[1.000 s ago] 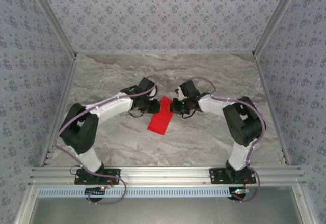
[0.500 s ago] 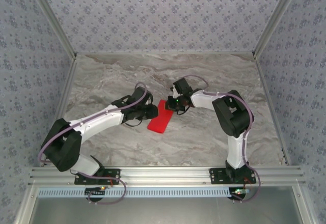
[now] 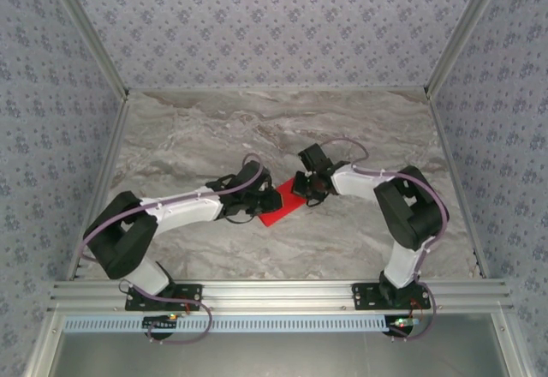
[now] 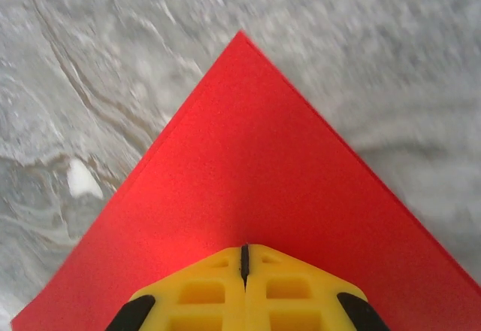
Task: Fold a paper plane with a square sheet of paper (pick it up from the middle)
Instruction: Rotate the square sheet of paper at the center of the table, then first fold in half a square sheet of paper at the center of the table.
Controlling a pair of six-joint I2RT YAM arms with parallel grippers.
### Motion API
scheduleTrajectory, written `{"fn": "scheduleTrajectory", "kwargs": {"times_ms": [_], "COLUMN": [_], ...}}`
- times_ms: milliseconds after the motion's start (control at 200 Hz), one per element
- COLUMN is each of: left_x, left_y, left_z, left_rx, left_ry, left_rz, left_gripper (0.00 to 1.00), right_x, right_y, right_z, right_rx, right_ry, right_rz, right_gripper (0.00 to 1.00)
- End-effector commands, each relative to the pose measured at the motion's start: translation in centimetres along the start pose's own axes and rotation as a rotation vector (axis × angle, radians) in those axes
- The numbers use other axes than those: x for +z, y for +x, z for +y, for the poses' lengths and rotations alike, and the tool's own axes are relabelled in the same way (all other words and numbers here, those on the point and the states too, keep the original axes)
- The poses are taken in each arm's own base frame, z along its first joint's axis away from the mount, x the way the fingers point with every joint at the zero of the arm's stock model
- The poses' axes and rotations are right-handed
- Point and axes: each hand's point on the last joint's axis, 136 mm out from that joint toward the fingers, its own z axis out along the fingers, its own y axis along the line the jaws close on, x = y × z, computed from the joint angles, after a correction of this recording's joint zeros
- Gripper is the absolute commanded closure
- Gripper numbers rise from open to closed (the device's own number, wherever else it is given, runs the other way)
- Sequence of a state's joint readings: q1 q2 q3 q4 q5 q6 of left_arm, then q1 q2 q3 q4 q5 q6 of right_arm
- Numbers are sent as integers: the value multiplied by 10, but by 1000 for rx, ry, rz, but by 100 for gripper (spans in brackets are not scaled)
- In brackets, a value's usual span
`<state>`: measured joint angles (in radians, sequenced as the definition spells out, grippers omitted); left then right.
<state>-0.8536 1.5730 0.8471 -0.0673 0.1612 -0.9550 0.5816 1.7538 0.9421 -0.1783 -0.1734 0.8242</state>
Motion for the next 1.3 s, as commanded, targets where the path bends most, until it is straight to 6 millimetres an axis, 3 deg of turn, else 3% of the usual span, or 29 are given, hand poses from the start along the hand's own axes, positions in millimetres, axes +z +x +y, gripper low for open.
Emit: {"fn": "scheduleTrajectory", "kwargs": {"times_ms": [0, 110, 285, 789, 1294], "left_x": [12, 22, 33, 43, 44], "left_y": [7, 16, 23, 24, 13], "left_z": [-18, -20, -11, 5, 3], "left_rx": [-56, -72, -84, -96, -94], "left_ry": [87, 89, 63, -1, -12], "left_rz": [11, 26, 38, 30, -13], "left_gripper": [82, 89, 95, 99, 100], "right_x": [-12, -24, -31, -16, -2], "right_y": [0, 3, 29, 44, 54], "right_z": [14, 27, 30, 22, 12], "right_rx": [18, -34, -94, -119, -112], "right_ry": [-113, -253, -362, -363, -331], "right_rz": [-27, -31, 26, 64, 99], "right_gripper": [100, 100, 100, 100, 100]}}
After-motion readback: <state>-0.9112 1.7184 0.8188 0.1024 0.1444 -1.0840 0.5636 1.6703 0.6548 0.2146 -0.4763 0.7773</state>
